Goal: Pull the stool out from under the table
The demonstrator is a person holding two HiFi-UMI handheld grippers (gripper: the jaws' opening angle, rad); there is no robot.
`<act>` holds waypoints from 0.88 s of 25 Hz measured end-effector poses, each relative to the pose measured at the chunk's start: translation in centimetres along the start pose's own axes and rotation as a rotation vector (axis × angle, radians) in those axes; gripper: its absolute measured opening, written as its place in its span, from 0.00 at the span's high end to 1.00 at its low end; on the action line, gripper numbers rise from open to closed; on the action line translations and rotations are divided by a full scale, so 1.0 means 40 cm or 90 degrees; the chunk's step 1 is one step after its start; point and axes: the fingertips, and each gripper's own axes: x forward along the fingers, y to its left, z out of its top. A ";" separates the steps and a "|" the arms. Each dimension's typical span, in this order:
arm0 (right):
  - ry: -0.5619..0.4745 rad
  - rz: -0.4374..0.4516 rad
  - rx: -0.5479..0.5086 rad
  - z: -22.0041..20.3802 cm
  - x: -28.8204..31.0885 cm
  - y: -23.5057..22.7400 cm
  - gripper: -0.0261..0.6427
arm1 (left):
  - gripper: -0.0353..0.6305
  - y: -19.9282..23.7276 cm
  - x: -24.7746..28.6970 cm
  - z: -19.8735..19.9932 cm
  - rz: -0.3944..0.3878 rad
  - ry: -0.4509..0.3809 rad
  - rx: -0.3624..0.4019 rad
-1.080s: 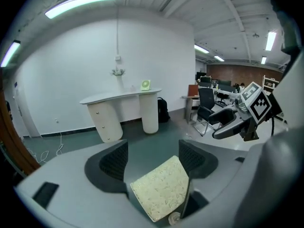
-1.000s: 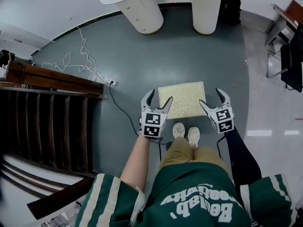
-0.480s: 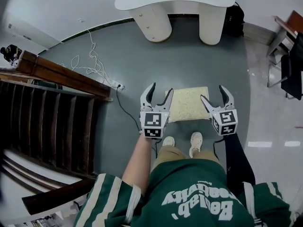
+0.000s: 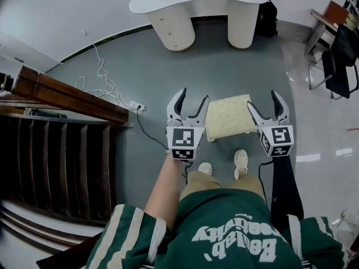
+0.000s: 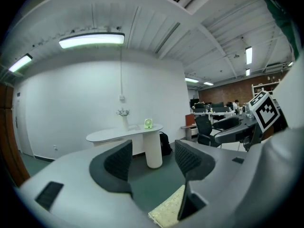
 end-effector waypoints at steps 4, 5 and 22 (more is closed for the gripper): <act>-0.020 -0.052 -0.004 0.084 -0.100 0.095 0.36 | 0.52 0.042 -0.101 0.067 -0.040 -0.033 0.004; -0.025 -0.064 -0.002 0.103 -0.129 0.106 0.36 | 0.52 0.041 -0.123 0.089 -0.048 -0.040 0.007; -0.055 -0.161 -0.002 0.221 -0.364 0.187 0.36 | 0.51 -0.031 -0.270 0.208 -0.139 -0.083 0.011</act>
